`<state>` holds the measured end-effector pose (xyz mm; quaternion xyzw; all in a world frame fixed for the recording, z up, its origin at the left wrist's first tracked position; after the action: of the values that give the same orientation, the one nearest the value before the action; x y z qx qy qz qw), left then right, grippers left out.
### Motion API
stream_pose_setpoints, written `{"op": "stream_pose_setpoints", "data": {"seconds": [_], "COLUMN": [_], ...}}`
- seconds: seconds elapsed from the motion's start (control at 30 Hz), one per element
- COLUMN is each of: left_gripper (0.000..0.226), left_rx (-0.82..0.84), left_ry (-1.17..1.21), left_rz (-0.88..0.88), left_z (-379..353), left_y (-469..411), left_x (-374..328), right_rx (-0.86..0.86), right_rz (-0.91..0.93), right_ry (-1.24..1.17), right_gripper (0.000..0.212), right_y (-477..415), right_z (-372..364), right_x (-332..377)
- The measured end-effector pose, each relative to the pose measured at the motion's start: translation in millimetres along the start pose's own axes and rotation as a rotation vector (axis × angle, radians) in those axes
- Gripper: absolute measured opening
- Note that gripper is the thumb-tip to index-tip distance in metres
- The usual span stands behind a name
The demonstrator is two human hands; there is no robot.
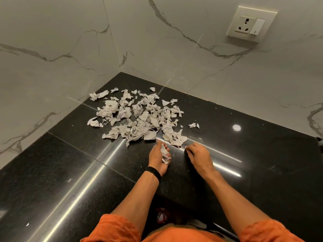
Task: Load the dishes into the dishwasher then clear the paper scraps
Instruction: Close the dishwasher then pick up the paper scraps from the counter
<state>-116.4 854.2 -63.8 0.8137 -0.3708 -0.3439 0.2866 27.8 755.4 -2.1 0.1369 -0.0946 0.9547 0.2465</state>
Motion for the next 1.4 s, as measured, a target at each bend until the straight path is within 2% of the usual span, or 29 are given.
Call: {"op": "stream_pose_setpoints", "data": {"seconds": [0.13,0.23,0.33,0.43,0.57,0.67,0.77,0.83,1.0,1.07,1.2,1.3,1.4], "left_gripper": [0.019,0.043,0.032,0.032,0.037,0.031,0.030,0.030,0.028,0.026,0.025,0.034,0.041], "left_rx": [-0.019,0.033,0.010,0.015,-0.024,-0.094,-0.108,-0.098,-0.072,-0.061,-0.033,-0.005,0.005], "left_ry": [-0.100,-0.120,-0.126,-0.106,-0.049,0.013,0.030,0.030,0.034,0.028,-0.019,-0.075,-0.102], "left_rz": [-0.044,-0.051,-0.070,-0.092,-0.137,-0.151,-0.154,-0.165,-0.194,-0.196,-0.201,-0.214,-0.186], "left_z": [-3,-10,-8,-7,-8,1,13,18,18,15,6,-1,-6], "left_y": [2,-2,-4,-1,2,5,6,7,11,12,14,10,8], "left_x": [6,15,17,10,-2,-8,-12,-15,-19,-18,-13,-6,2], "right_rx": [-0.121,-0.053,0.112,0.235,0.073,-0.027,0.096,0.110,0.003,-0.036,-0.132,-0.063,0.028], "right_rz": [-0.214,-0.085,0.070,0.105,0.032,0.011,0.173,0.254,0.360,0.289,-0.052,-0.040,0.015], "right_ry": [-0.345,-0.505,-0.375,-0.459,-0.632,-0.410,-0.017,0.081,0.171,0.086,-0.409,-0.564,-0.527], "right_gripper": [0.012,0.012,0.017,0.020,0.016,0.016,0.026,0.022,0.009,0.009,0.013,0.009,0.016], "right_y": [1,0,-3,-9,-18,-30,-35,-31,-13,-11,-13,-11,-3], "right_z": [15,16,-5,-16,-1,-2,-17,-22,-23,-14,18,18,6], "right_x": [6,41,67,68,61,45,35,34,34,30,25,50,76]}}
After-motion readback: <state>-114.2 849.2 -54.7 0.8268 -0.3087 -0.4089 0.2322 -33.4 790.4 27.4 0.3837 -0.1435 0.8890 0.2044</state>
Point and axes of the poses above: each hand's wrist, its own y-axis away from the middle knuckle, its own z-axis out of the back of the hand, x = y × z, the point moved 7 cm from there along -y, towards the middle knuckle, and after that the axes turned 11 degrees about y, right-handed, at the moved point
